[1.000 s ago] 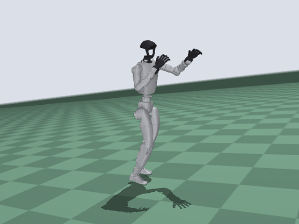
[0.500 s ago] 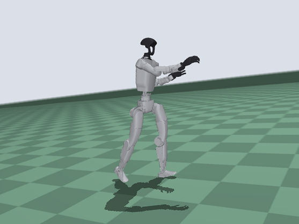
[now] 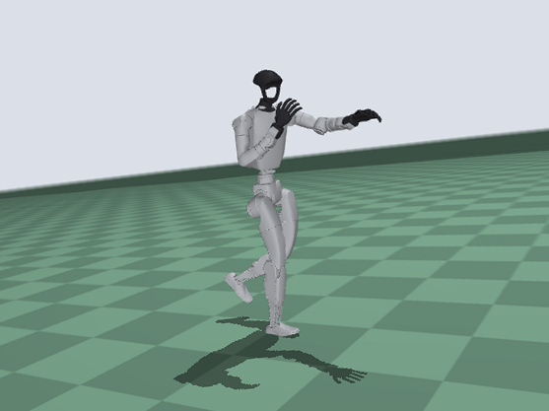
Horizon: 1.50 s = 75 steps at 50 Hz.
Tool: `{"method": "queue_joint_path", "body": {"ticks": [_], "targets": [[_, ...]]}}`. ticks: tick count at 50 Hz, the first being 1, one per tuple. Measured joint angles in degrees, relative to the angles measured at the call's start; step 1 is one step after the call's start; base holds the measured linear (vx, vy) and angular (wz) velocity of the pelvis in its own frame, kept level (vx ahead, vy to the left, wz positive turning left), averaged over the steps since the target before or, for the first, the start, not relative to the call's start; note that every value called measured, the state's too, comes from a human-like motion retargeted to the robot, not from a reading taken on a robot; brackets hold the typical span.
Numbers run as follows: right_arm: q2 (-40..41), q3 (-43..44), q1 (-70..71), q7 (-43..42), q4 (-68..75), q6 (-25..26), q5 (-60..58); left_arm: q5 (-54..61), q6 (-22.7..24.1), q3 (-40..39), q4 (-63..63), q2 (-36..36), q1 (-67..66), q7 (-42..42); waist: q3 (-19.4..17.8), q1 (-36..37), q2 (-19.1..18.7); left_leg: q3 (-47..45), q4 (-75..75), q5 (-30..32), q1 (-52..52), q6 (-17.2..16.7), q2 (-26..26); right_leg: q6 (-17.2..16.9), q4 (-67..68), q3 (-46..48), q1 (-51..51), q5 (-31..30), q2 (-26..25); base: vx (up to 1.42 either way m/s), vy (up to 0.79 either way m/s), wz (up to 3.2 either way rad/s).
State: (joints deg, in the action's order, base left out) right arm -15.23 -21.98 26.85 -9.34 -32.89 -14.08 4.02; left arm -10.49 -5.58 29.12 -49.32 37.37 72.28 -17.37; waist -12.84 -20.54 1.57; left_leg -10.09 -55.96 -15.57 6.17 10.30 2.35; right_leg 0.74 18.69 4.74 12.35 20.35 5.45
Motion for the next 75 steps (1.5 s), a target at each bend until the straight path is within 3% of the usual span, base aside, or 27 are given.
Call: {"method": "queue_joint_path", "body": {"ticks": [2,5,8,11,13,16,18,20,22,25,27,30,33,35,38,40,43,47,53,57,60,63,65,68,70,73,75], "targets": [[2.2,1.4,11.4,-4.4,4.4,2.0,-7.8,-0.8,1.0,-10.0,18.5,-2.1,-10.7,-3.0,0.8,3.8,-0.4,-2.3,-13.1,-6.1,-8.7,2.5,-4.2,1.7,7.1,-0.9,0.3,6.4,-0.6,1.18,-0.04,-0.47],[5.2,3.7,21.6,-8.1,17.1,3.3,-15.0,-5.5,6.9,-20.6,45.1,-7.8,-33.2,0.3,5.6,9.9,0.5,-1.7,-17.9,-9.9,-22.1,3.6,-4.7,-0.5,7.2,-1.4,-2.2,8.0,0.3,1.23,-0.01,-0.32],[7.8,5.8,24.6,-15.2,32.7,6.3,-16.6,1.4,14.9,-24.1,59.5,-11.5,-56.1,10.8,9.5,20.8,5.8,-4.8,-2.8,-9.4,-27.5,2.4,-3.4,-3.5,0.8,-4.3,-7.5,2.0,2.6,1.28,0.04,-1.02],[6.9,5.2,28.9,-23.6,49.5,8.7,-13.6,17.2,18.4,-26.2,63.3,-13.5,-75.1,17.2,9.5,33.4,9.4,-10.0,26.1,-4.9,-24.3,-1.6,-3.7,-5.8,-4.0,-8.4,-13.0,-6.8,3.9,1.29,0.20,-1.69],[4.1,1.7,33.5,-24.2,61.1,9.6,-12.2,21.4,18.8,-29.1,63.8,-14.2,-85.4,18.2,8.2,39.3,8.5,-11.9,44.2,-2.6,-20.5,-5.4,-5.0,-6.4,-5.6,-9.7,-17.9,-11.3,3.1,1.28,0.40,-1.29],[0.2,-8.8,39.8,-19.1,74.2,9.5,-10.4,22.1,18.1,-30.7,65.6,-16.0,-94.2,20.2,5.5,40.4,4.2,-11.9,51.9,0.3,-17.8,-7.9,-7.8,-3.6,0.6,-8.2,-24.4,-13.4,1.2,1.23,0.47,0.09],[-2.0,-14.3,41.0,-17.5,76.1,8.5,-7.7,22.2,17.6,-27.8,67.6,-16.8,-93.1,20.2,3.4,38.1,1.9,-8.5,44.9,-0.7,-18.1,-5.1,-8.0,-1.4,14.6,-6.0,-23.8,-11.0,0.9,1.13,0.42,1.21],[-4.5,-13.2,38.2,-18.3,70.6,6.9,-5.1,19.1,17.2,-23.1,69.6,-16.8,-85.4,18.0,0.8,35.1,1.6,-5.2,31.1,-8.9,-20.3,-1.1,-6.2,-0.4,32.6,-4.2,-19.1,-5.0,2.9,1.07,0.34,1.41],[-5.7,-5.0,29.2,-17.8,58.6,4.9,-3.6,11.8,16.5,-19.5,70.6,-16.3,-72.7,14.6,-0.7,32.6,2.1,-4.0,21.8,-16.2,-21.4,-0.1,-4.4,0.8,45.4,-4.5,-12.0,1.2,4.3,1.04,0.24,1.11],[-3.9,8.2,6.7,-9.1,37.2,2.1,-0.7,3.1,15.9,-18.4,71.1,-16.1,-55.3,11.5,-0.1,28.8,2.4,-3.4,22.4,-18.8,-18.0,-2.5,-2.6,2.1,49.7,-5.8,-0.9,6.1,2.9,1.05,0.15,0.79],[-2.6,11.6,-8.9,-2.1,26.8,0.5,4.0,2.8,15.9,-20.7,72.3,-17.5,-50.2,8.8,1.2,23.3,0.1,-2.2,28.6,-16.4,-13.0,-4.4,-2.7,2.2,40.7,-3.8,3.1,5.9,0.9,1.10,0.06,0.78],[-4.1,13.3,-28.9,4.8,16.5,0.1,14.3,11.4,16.6,-23.8,76.5,-20.8,-48.4,4.4,1.8,12.3,-3.6,0.1,37.4,-9.4,-4.8,-6.1,-3.0,0.3,14.5,2.2,2.4,-0.1,-0.9,1.16,-0.05,0.82],[-4.9,17.8,-44.4,8.8,10.3,2.6,24.9,30.8,19.5,-24.4,81.5,-23.1,-50.5,7.9,1.7,3.6,-1.6,1.8,40.8,-1.4,3.1,-7.5,0.3,-4.7,-10.4,9.6,-0.9,-7.8,0.8,1.23,-0.16,0.25],[-4.0,22.7,-53.9,11.3,6.4,4.1,30.9,44.0,21.2,-22.6,84.2,-24.2,-53.2,13.1,3.0,1.8,1.0,1.8,39.1,3.2,6.6,-7.9,2.7,-8.1,-16.9,15.3,-0.5,-12.3,1.8,1.24,-0.21,-0.82],[-2.4,29.1,-62.8,13.7,0.3,4.6,39.4,51.7,21.4,-18.4,85.9,-24.3,-55.6,17.2,4.3,4.2,4.8,-0.6,24.6,7.3,5.6,-8.5,5.2,-6.5,-13.9,19.9,-0.6,-13.9,2.4,1.16,-0.17,-1.64],[-2.8,30.6,-63.0,14.0,-2.8,3.4,42.5,48.5,20.6,-17.7,85.1,-23.8,-56.0,18.3,4.1,5.8,4.9,-4.3,8.8,5.5,1.3,-8.4,2.5,-2.0,-6.6,17.4,-0.8,-5.5,1.5,1.05,-0.07,-1.85],[-4.4,29.1,-52.9,11.7,-2.4,0.4,40.4,38.7,18.8,-21.1,81.2,-23.9,-59.9,18.9,2.9,5.4,2.3,-6.3,-13.0,-3.6,-7.7,-3.9,-5.2,1.1,9.7,11.6,1.5,6.2,-0.4,0.94,0.04,-1.65],[-2.9,28.2,-42.5,7.6,-2.1,-1.5,40.7,42.1,18.4,-22.2,80.8,-25.2,-69.7,16.8,2.6,7.8,1.0,-0.5,-21.3,-11.8,-21.2,0.6,-5.6,-1.8,9.3,4.2,-3.9,7.5,-3.9,0.86,0.04,-1.93],[-2.1,22.7,-45.0,11.9,-6.5,-0.3,44.7,51.1,19.1,-26.5,83.5,-18.1,-82.9,22.7,6.1,22.2,5.8,2.4,12.4,-7.9,-23.4,-1.1,-3.5,-8.5,-1.6,-15.0,-15.5,-4.3,-2.2,0.84,0.17,-3.10],[-8.7,20.3,-43.9,15.9,-9.2,1.3,44.6,54.4,20.6,-32.4,82.8,-17.7,-92.7,22.4,6.5,25.6,3.1,11.6,41.5,-1.5,-16.9,-6.5,-8.0,-11.0,-2.5,-23.1,-21.2,-6.4,-2.5,0.72,0.43,-3.16],[-11.3,19.8,-43.2,15.1,-11.4,-1.2,39.8,54.6,23.8,-32.5,82.7,-19.4,-96.7,19.0,3.7,24.1,-0.7,24.5,46.7,6.0,-14.2,-9.1,-11.5,-8.2,8.4,-21.3,-21.6,0.0,-3.0,0.51,0.57,-2.37],[-9.8,21.3,-44.2,11.4,-11.8,-3.8,36.2,49.9,26.2,-28.4,79.6,-16.3,-90.1,16.7,-0.1,24.5,0.2,23.2,33.4,-9.1,-15.0,-9.0,-9.3,-3.6,33.3,-15.4,-12.8,10.8,2.3,0.28,0.56,-2.21],[-7.4,21.6,-44.5,7.9,-8.4,-4.5,33.2,36.8,24.7,-26.3,73.6,-11.3,-80.0,14.2,-2.3,26.0,2.4,16.3,23.1,-18.9,-16.9,-6.7,-7.6,0.8,47.7,-13.1,-5.3,15.9,7.1,0.13,0.47,-2.61],[-5.2,21.7,-43.6,-2.4,-4.1,-3.4,26.8,40.3,22.6,-21.5,72.4,-13.9,-62.4,4.7,-3.7,26.6,5.1,5.5,17.5,-22.8,-17.4,-3.6,-7.0,7.0,55.6,-11.4,3.4,18.4,11.2,0.08,0.36,-2.78],[-6.6,22.1,-44.1,-4.5,-5.0,-3.8,22.8,36.3,22.3,-22.3,73.4,-16.7,-54.6,2.1,-2.6,23.3,4.6,-0.5,20.8,-21.8,-15.1,-4.8,-7.9,6.8,52.8,-8.4,5.5,18.0,11.3,0.15,0.25,-2.39],[-11.6,24.5,-45.6,-1.8,-8.0,-4.1,21.9,29.3,21.6,-22.3,75.5,-19.9,-50.0,0.2,1.1,14.6,0.5,-7.6,31.9,-14.5,-9.6,-7.5,-9.2,1.8,39.4,-1.0,3.6,14.1,9.2,0.25,0.10,-1.99],[-13.2,26.4,-46.8,-0.8,-8.8,-3.6,24.3,32.1,21.5,-19.6,77.1,-21.9,-49.3,-0.4,3.6,10.3,-2.3,-11.3,39.0,-7.6,-6.5,-8.7,-9.5,-2.5,27.9,3.4,1.5,10.4,6.7,0.31,-0.07,-2.07]]}}
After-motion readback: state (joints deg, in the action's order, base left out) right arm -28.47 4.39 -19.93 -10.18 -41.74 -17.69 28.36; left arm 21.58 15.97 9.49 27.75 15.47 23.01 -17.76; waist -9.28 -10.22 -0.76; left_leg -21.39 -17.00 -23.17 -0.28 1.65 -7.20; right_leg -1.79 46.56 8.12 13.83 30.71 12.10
